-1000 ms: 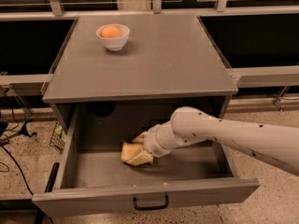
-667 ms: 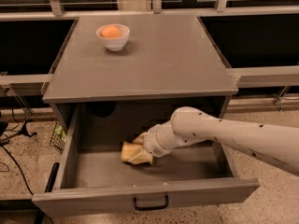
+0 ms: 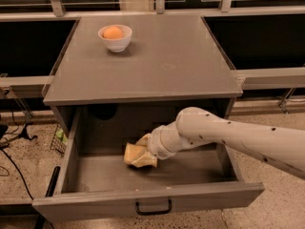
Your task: Pick sponge from top drawer and place on counter
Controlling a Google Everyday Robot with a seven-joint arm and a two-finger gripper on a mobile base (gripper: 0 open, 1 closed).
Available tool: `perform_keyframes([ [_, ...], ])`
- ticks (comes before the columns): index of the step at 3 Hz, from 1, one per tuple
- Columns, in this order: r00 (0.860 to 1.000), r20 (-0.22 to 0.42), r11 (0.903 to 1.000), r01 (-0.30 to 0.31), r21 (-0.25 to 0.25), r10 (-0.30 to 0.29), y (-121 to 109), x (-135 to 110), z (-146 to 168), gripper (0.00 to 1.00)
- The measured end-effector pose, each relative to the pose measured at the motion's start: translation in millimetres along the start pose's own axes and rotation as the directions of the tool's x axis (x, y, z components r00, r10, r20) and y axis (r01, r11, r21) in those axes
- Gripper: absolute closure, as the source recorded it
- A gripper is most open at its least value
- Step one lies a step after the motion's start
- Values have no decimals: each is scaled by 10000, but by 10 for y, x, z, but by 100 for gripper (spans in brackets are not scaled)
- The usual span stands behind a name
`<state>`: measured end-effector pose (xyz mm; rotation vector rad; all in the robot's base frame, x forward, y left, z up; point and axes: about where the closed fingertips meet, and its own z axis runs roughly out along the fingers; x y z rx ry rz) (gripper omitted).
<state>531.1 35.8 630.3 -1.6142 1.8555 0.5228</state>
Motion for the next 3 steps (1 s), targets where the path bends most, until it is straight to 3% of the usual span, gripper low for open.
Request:
perform_keyframes([
  [2,9994,-158,9978,301,590,-292,28,-264,-525,100],
  [3,9972,-501,9936,603,950,-557,-88,-420,-927,100],
])
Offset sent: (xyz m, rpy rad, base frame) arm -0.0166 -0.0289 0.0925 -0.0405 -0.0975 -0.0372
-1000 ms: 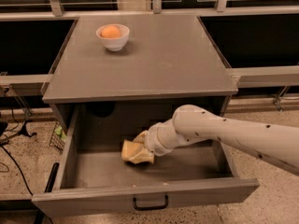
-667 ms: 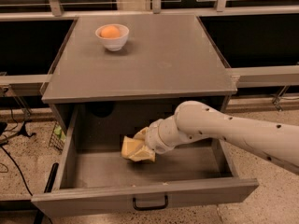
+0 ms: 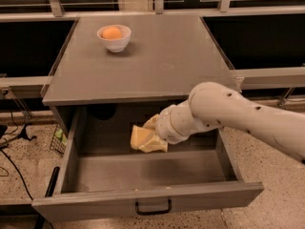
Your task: Pick sponge from top drawer and place on counter
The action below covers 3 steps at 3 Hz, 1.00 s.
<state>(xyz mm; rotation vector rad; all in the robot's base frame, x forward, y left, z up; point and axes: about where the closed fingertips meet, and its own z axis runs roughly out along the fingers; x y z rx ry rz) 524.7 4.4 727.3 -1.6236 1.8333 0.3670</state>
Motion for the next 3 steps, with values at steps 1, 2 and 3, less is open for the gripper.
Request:
perform_keyframes([
  [1,9975,-199,9953,696,677,-684,-349,-349,-553,100],
  [2,9974,-171,9951,714,690,-703,-353,-369,-566,100],
  [3,9967,-2,9931,809,845,-811,-428,-554,-752,100],
])
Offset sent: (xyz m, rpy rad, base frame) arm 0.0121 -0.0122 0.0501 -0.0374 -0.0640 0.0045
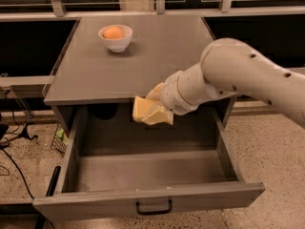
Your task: Pick sponge from top drawer and place on counter
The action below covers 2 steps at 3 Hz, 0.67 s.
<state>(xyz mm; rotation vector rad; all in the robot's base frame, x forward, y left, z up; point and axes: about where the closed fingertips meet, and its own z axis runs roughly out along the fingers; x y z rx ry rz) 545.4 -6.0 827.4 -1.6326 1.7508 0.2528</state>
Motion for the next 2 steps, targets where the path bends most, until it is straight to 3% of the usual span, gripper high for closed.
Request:
perform_keyframes([
  [2,9999,-13,9982,170,580,-170,-432,-353,-413,100],
])
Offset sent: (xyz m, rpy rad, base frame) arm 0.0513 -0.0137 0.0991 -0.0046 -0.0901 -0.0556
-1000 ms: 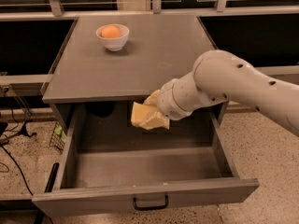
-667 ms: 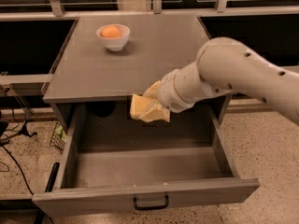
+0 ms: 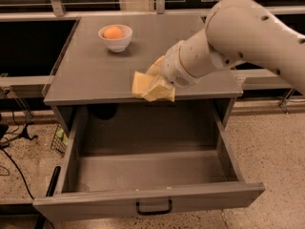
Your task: Pick sponge from top drawer and place on counter
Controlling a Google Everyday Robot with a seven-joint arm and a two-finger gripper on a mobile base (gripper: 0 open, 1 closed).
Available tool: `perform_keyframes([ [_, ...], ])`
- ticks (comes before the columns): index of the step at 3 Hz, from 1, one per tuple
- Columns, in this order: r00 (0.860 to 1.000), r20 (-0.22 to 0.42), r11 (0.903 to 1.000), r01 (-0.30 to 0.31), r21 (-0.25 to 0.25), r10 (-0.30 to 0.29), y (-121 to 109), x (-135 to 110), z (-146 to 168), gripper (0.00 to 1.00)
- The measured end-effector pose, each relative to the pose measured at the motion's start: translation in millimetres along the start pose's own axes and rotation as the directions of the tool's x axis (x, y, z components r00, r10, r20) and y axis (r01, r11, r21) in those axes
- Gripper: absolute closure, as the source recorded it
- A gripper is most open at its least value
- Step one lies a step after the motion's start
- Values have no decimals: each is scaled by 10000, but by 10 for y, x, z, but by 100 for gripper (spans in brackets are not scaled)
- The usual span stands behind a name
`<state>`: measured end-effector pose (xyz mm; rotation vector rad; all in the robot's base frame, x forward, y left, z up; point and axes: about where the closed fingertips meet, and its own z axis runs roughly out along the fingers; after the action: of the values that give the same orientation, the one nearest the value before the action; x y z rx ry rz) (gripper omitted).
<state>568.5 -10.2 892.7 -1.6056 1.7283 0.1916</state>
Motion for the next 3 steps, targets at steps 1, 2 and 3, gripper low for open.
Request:
perform_keyframes([
  [1,9994,241,9995,-242,204,237,-458,-80,86,100],
  [2,9980,462,9990,-433,134,426,-712,-135,249,100],
  [3,9940,624,9959,-884,-177,893,-872,-133,461,100],
])
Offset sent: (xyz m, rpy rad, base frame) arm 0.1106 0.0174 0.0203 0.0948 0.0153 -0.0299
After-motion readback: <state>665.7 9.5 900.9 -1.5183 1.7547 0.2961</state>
